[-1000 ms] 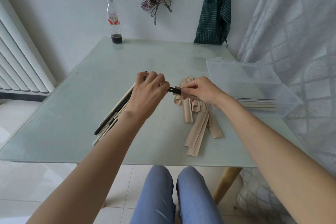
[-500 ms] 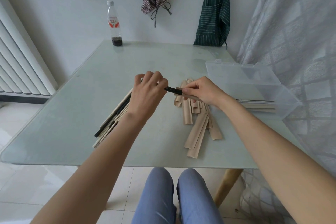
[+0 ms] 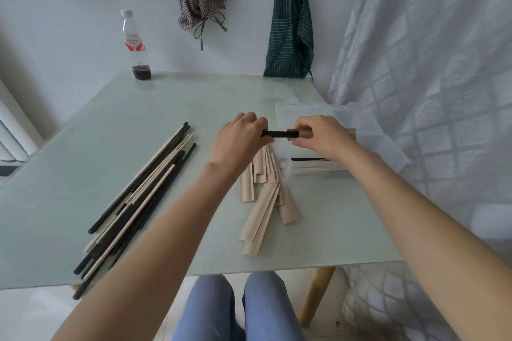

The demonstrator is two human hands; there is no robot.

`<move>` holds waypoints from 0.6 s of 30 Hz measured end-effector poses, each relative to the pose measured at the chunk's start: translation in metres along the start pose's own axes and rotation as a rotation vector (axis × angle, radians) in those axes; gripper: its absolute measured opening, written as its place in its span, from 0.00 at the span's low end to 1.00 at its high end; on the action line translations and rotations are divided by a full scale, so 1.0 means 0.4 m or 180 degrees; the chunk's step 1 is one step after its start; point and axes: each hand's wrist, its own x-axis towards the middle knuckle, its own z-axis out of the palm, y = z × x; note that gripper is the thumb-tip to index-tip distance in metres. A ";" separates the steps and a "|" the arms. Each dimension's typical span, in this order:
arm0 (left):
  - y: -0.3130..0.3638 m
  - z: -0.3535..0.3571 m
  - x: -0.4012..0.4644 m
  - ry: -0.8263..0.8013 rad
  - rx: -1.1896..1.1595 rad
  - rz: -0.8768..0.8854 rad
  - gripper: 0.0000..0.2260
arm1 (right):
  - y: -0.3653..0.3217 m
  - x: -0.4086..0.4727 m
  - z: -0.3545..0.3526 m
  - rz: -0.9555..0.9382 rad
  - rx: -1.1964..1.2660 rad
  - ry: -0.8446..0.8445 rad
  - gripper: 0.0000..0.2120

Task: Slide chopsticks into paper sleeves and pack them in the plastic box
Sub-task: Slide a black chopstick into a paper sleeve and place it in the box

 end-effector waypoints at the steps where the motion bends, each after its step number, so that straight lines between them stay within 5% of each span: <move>1: 0.023 0.009 0.018 -0.0075 -0.0061 -0.0007 0.13 | 0.020 -0.004 -0.009 0.0001 -0.0057 -0.0005 0.02; 8: 0.146 0.077 0.111 -0.0712 -0.0629 -0.0122 0.10 | 0.162 -0.004 -0.048 0.0242 -0.0279 -0.0309 0.04; 18: 0.191 0.177 0.167 -0.1623 -0.0150 -0.0088 0.09 | 0.254 0.043 -0.018 0.0544 -0.0422 -0.0825 0.08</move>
